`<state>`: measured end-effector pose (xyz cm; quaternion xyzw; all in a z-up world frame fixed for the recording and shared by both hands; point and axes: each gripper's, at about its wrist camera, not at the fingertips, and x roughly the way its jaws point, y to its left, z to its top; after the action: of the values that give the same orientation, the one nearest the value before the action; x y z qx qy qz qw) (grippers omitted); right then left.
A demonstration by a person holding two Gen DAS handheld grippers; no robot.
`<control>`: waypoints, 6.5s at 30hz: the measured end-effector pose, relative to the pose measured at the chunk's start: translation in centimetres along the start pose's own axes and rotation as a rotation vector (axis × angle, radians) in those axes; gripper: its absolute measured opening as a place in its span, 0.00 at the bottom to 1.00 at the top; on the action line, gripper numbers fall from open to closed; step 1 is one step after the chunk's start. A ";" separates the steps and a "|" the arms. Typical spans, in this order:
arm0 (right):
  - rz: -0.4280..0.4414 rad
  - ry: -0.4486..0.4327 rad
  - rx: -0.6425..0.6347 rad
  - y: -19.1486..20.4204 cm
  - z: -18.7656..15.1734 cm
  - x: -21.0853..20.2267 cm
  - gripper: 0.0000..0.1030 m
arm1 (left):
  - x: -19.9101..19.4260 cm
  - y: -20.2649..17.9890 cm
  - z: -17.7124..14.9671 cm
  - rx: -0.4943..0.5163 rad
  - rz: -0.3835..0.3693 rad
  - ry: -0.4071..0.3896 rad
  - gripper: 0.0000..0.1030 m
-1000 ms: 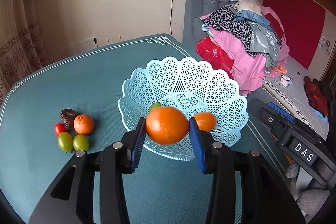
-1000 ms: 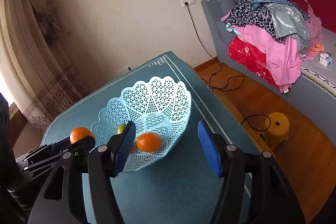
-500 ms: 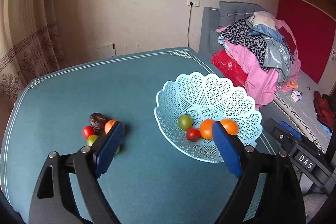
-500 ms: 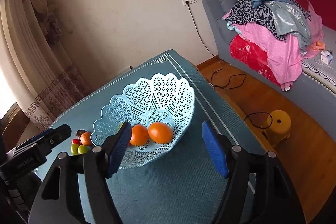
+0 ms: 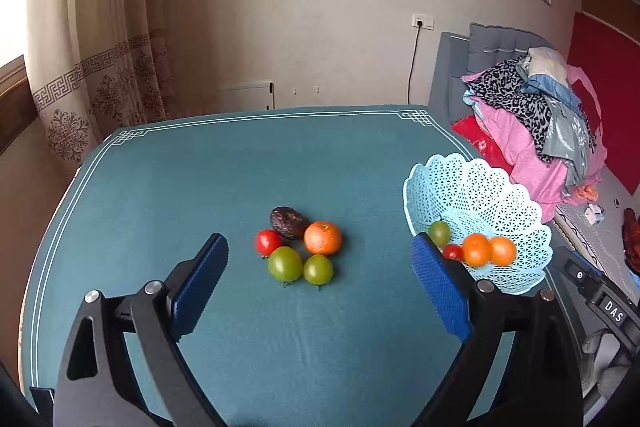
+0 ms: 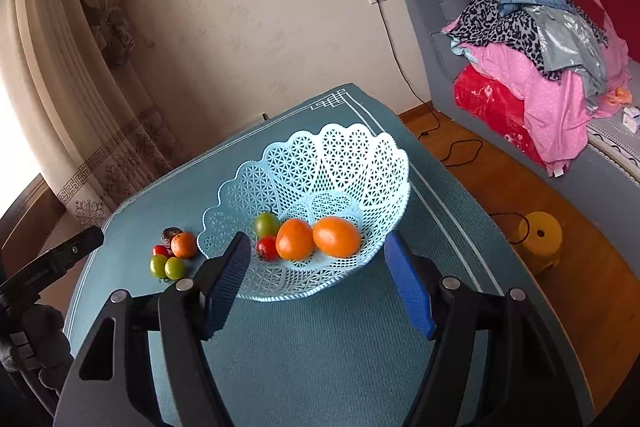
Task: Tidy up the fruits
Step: 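Move both open grippers back toward the cluster of tomatoes, then grasp a green tomato with the right gripper while the left gripper grasps another green tomato, then carry both green tomatoes to the white basket while the right gripper releases its tomato inside, then lower the green tomato into the white basket and open the left gripper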
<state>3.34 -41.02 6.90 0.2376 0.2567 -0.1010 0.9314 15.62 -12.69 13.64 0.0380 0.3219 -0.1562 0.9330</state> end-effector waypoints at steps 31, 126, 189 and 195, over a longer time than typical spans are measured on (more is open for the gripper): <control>0.198 0.180 -0.221 11.9 -4.6 2.9 0.67 | 2.9 8.0 -2.0 -0.059 0.120 0.063 0.91; 0.244 0.160 -0.185 9.1 -1.9 5.2 0.29 | 11.8 2.7 -1.6 0.051 -0.008 0.258 0.33; -0.045 -0.055 0.023 -2.7 0.4 0.7 0.56 | 5.4 -13.9 -1.9 0.232 -0.293 0.169 0.33; -0.048 -0.059 0.031 -3.0 0.5 0.5 0.56 | 5.1 -14.1 -1.8 0.214 -0.335 0.170 0.47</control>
<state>3.04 -43.85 5.83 0.2427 0.2330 -0.1344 0.9321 13.94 -27.16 9.52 0.0958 0.3827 -0.3387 0.8542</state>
